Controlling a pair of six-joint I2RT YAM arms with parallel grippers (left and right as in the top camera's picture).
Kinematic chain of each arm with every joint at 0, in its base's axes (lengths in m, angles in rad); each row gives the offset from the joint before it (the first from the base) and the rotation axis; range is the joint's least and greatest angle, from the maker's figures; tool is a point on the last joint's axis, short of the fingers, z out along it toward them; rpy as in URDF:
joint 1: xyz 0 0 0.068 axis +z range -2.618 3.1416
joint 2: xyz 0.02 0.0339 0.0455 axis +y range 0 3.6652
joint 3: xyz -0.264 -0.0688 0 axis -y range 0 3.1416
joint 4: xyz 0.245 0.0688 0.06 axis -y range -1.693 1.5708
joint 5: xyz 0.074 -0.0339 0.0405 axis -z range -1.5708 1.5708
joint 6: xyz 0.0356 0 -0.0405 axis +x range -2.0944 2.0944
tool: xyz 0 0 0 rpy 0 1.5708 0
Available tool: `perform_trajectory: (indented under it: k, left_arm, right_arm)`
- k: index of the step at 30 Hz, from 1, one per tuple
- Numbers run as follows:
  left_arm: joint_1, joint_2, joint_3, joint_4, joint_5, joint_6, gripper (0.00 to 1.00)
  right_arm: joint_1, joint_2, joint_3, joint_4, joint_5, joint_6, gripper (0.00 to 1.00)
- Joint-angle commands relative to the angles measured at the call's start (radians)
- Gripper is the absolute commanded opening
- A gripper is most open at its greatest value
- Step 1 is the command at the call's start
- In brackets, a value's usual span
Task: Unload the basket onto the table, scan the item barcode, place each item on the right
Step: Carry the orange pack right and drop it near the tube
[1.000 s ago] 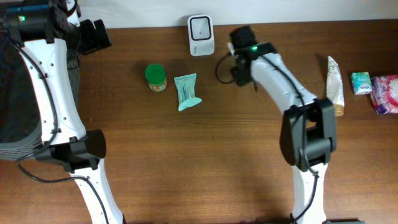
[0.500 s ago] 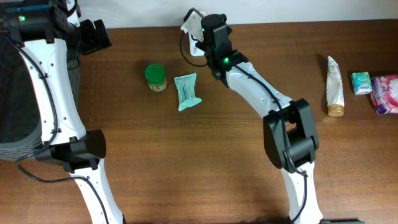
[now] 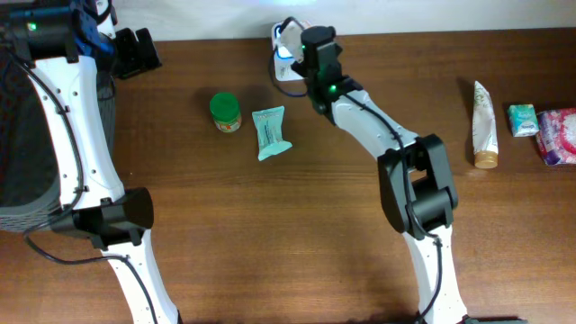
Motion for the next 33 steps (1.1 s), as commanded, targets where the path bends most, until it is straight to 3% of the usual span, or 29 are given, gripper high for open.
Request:
perform_trajectory:
  k: [1, 6, 10, 13, 16, 18, 24, 31, 33]
  left_arm:
    - [0.003, -0.034, 0.012, 0.0, -0.01, -0.002, 0.99]
    - [0.003, -0.034, 0.012, 0.0, -0.01, -0.002, 0.99]
    - [0.003, -0.034, 0.012, 0.0, -0.01, -0.002, 0.99]
    - [0.003, -0.034, 0.012, 0.0, -0.01, -0.002, 0.99]
    - [0.003, -0.034, 0.012, 0.0, -0.01, -0.002, 0.99]
    - [0.003, -0.034, 0.012, 0.0, -0.01, -0.002, 0.99]
    - [0.004, -0.034, 0.012, 0.0, -0.01, -0.002, 0.99]
    - [0.003, -0.034, 0.012, 0.0, -0.01, -0.002, 0.99]
    - [0.004, -0.034, 0.012, 0.0, -0.01, -0.002, 0.99]
  right_arm:
    - [-0.013, 0.013, 0.01, 0.009, -0.061, 0.08, 0.04]
    - [-0.012, 0.022, 0.01, 0.011, -0.063, 0.082, 0.04]
    - [-0.036, 0.0, 0.079, -0.033, 0.026, 0.364, 0.04]
    - [-0.09, -0.042, 0.179, -0.197, 0.023, 0.503, 0.04]
    - [-0.209, -0.09, 0.324, -0.541, 0.027, 0.615, 0.04]
    - [-0.316, -0.093, 0.409, -0.806, 0.026, 0.628, 0.04]
    - [-0.602, -0.087, 0.386, -1.205, 0.026, 0.57, 0.04]
    - [-0.76, -0.078, 0.323, -1.231, -0.016, 0.575, 0.04]
    - [-0.763, -0.078, 0.308, -1.22, -0.124, 0.574, 0.05]
